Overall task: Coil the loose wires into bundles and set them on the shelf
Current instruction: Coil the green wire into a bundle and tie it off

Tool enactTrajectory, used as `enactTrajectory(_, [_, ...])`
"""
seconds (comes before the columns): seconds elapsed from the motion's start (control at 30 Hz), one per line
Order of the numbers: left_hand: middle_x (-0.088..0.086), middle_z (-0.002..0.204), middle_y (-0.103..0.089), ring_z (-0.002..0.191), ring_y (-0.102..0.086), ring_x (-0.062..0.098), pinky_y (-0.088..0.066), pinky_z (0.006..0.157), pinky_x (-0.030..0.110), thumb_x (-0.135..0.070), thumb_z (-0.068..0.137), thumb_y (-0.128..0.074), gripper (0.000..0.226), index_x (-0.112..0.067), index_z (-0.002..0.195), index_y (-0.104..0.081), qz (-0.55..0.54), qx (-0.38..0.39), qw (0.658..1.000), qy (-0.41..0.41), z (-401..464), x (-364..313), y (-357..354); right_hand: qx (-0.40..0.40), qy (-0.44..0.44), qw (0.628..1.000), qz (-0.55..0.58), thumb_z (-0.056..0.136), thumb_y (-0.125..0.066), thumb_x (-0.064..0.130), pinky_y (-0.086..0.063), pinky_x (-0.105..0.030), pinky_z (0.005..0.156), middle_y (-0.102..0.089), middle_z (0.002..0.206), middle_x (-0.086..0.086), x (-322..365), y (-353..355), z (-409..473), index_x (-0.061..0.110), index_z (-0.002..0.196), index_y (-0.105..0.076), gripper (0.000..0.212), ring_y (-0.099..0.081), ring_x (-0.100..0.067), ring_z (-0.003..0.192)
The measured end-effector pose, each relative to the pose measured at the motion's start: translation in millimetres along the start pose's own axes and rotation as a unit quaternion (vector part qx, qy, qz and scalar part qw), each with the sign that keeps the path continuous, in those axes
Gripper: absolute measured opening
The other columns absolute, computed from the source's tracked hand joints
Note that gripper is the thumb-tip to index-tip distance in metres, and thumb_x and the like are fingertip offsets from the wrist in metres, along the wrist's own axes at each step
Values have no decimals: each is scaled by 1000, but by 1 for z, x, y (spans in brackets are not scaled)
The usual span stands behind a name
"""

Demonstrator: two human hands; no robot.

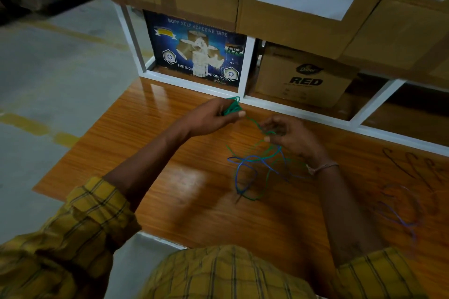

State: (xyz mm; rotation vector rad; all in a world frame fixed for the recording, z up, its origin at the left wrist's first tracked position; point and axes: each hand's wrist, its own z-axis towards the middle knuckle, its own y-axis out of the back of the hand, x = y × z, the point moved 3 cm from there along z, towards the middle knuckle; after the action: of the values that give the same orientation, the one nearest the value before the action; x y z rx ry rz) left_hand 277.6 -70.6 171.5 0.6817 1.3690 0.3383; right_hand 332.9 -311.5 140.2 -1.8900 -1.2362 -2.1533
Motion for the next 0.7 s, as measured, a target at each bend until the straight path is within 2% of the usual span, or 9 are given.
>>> enactTrajectory(0.1, [-4, 71, -53, 59, -48, 8, -40, 53, 21, -31, 109, -59, 23, -16, 91, -62, -115, -71, 991, 10, -6, 1, 7, -91, -2, 995, 49, 94, -65, -6, -53, -24, 89, -75, 111, -10, -9, -5, 0, 1, 115, -74, 24, -69, -14, 101])
enactTrajectory(0.2, [2, 66, -46, 55, -41, 13, -37, 50, 25, -22, 109, -59, 27, -15, 83, -57, -256, -130, 957, 45, -9, 8, 6, -150, -41, 978, 142, 101, -61, 6, -57, -34, 95, -76, 113, -13, -24, -16, 3, 7, 116, -74, 20, -71, -22, 104])
enactTrajectory(0.27, [-1, 56, -34, 48, -27, 14, -31, 46, 25, -17, 109, -56, 34, -15, 76, -52, -367, -129, 920, 50, -9, 9, 1, -161, -92, 971, 149, 101, -62, 25, -60, -48, 93, -77, 107, -18, -42, -25, 6, 15, 105, -77, 18, -73, -31, 101])
enactTrajectory(0.3, [-4, 53, -29, 46, -21, 14, -28, 43, 24, -15, 110, -54, 35, -14, 75, -52, -418, -117, 900, 44, -9, 9, -1, -169, -117, 969, 135, 96, -62, 37, -60, -57, 89, -76, 102, -21, -52, -28, 8, 15, 98, -76, 26, -74, -33, 98])
enactTrajectory(0.37, [-8, 48, -26, 42, -17, 12, -23, 41, 23, -15, 109, -51, 34, -12, 76, -52, -485, -86, 870, 31, -12, 7, -4, -187, -155, 963, 115, 85, -57, 47, -61, -63, 76, -72, 98, -24, -77, -33, 15, 24, 90, -74, 29, -75, -36, 92])
enactTrajectory(0.43, [-11, 46, -25, 39, -15, 10, -21, 40, 23, -15, 108, -49, 32, -11, 76, -51, -521, -60, 851, 23, -16, 5, -5, -216, -167, 959, 74, 82, -51, 42, -62, -59, 73, -74, 88, -18, -91, -35, 24, 33, 80, -72, 23, -75, -37, 86])
enactTrajectory(0.57, [-7, 47, -15, 37, -14, 10, -23, 39, 21, -14, 106, -45, 37, -14, 71, -57, -565, -25, 825, 5, -24, -1, -1, -266, -211, 940, -25, 85, -52, 34, -59, -43, 66, -72, 75, -13, -73, -33, 23, 17, 69, -66, 27, -69, -29, 70])
enactTrajectory(0.63, [-7, 48, -13, 37, -13, 10, -25, 39, 20, -14, 105, -44, 39, -15, 69, -59, -583, -9, 812, -4, -28, -2, 1, -280, -233, 928, -74, 93, -52, 23, -43, -31, 62, -69, 74, -14, -65, -32, 22, 10, 62, -62, 35, -60, -23, 69])
enactTrajectory(0.7, [-9, 47, -16, 37, -15, 9, -27, 39, 19, -14, 103, -53, 33, -15, 71, -59, -592, 9, 806, -22, -31, -2, 1, -284, -260, 915, -120, 98, -50, 19, -36, -31, 65, -72, 87, -19, -63, -29, 24, 4, 76, -73, 35, -54, -24, 71])
